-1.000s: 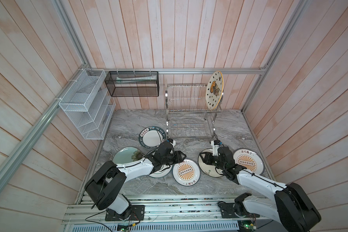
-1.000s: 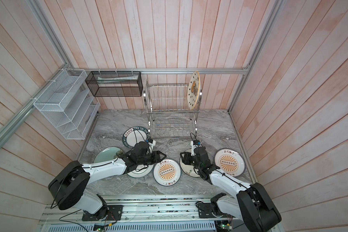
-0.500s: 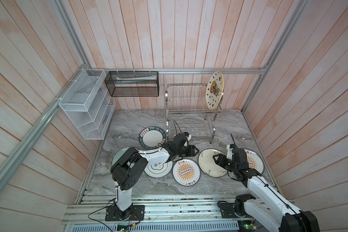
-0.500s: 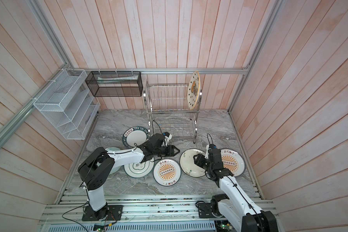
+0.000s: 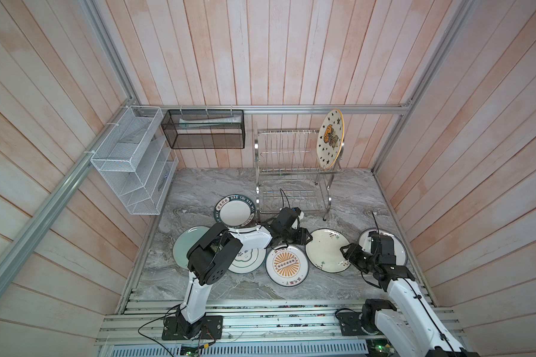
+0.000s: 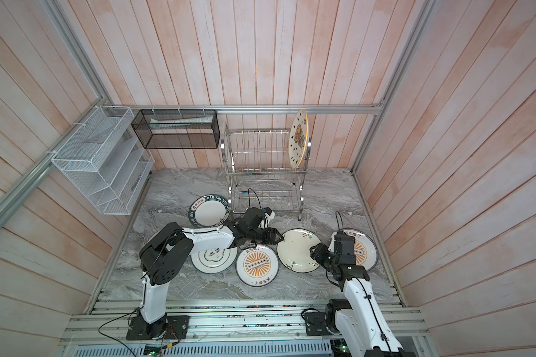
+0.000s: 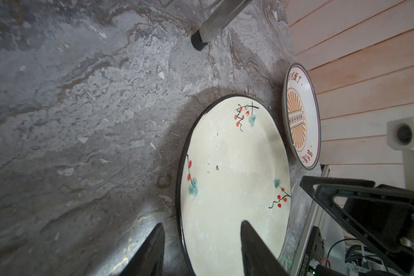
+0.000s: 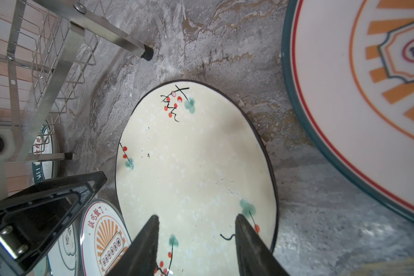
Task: Load plates into a dish rack
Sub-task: Pick up the plate from the middle-right of the table.
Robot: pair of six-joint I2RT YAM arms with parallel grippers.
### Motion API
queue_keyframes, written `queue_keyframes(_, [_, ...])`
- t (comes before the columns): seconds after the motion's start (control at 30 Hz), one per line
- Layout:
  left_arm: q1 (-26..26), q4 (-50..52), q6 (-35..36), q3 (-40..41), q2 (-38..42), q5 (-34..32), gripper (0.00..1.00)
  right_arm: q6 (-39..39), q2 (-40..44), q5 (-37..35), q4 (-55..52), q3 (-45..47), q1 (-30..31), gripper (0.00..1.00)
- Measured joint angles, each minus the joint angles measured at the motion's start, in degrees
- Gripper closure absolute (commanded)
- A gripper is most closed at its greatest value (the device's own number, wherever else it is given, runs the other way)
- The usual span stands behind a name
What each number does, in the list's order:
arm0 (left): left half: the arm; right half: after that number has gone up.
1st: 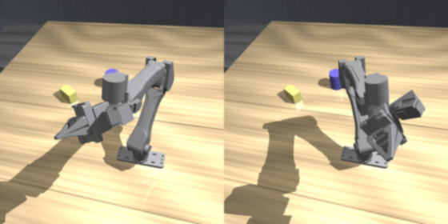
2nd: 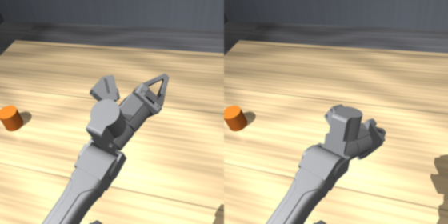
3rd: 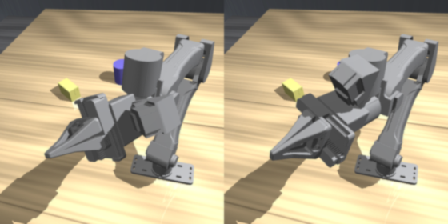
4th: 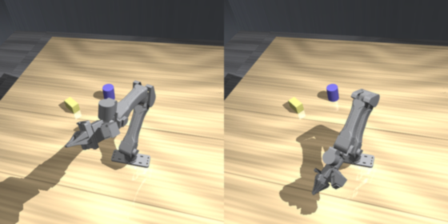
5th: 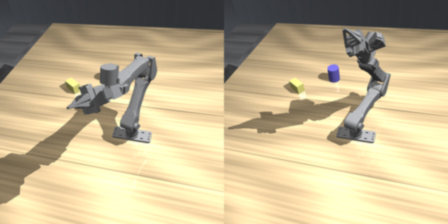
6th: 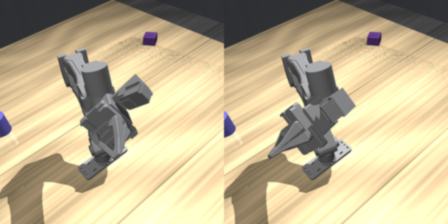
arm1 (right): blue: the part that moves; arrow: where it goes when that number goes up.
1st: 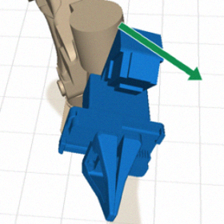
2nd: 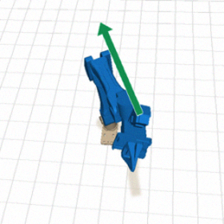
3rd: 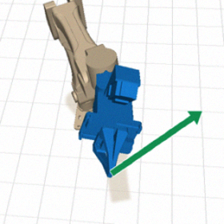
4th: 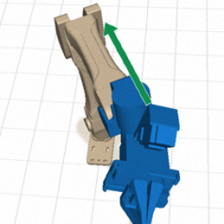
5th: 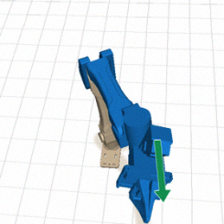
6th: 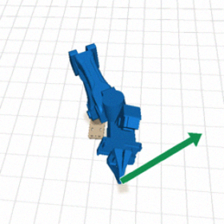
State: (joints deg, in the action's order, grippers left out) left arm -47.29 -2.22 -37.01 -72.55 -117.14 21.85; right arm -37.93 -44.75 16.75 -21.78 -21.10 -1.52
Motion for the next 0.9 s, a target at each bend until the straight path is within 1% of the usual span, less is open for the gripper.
queue_keyframes(0.17, [0.0, 0.5, 0.4, -1.1, -1.1, 0.0, 0.48, -1.5, 2.1, -0.4, -1.4, 0.8, -0.4, 0.49])
queue_keyframes(0.37, [0.0, 0.5, 0.4, -2.2, -2.4, 0.3, 0.51, -3.0, 5.5, -2.8, -3.9, 1.0, -0.6, 0.48])
queue_keyframes(0.67, [-0.7, 1.4, 0.4, -3.8, -4.4, 0.3, 0.53, -3.2, 1.0, -3.2, -3.9, 1.8, -2.2, 0.47])
queue_keyframes(0.9, [-1.0, 1.4, 0.4, -5.1, -4.9, 0.3, 0.55, -3.1, 0.6, -3.1, -3.6, 2.5, -3.2, 0.47])
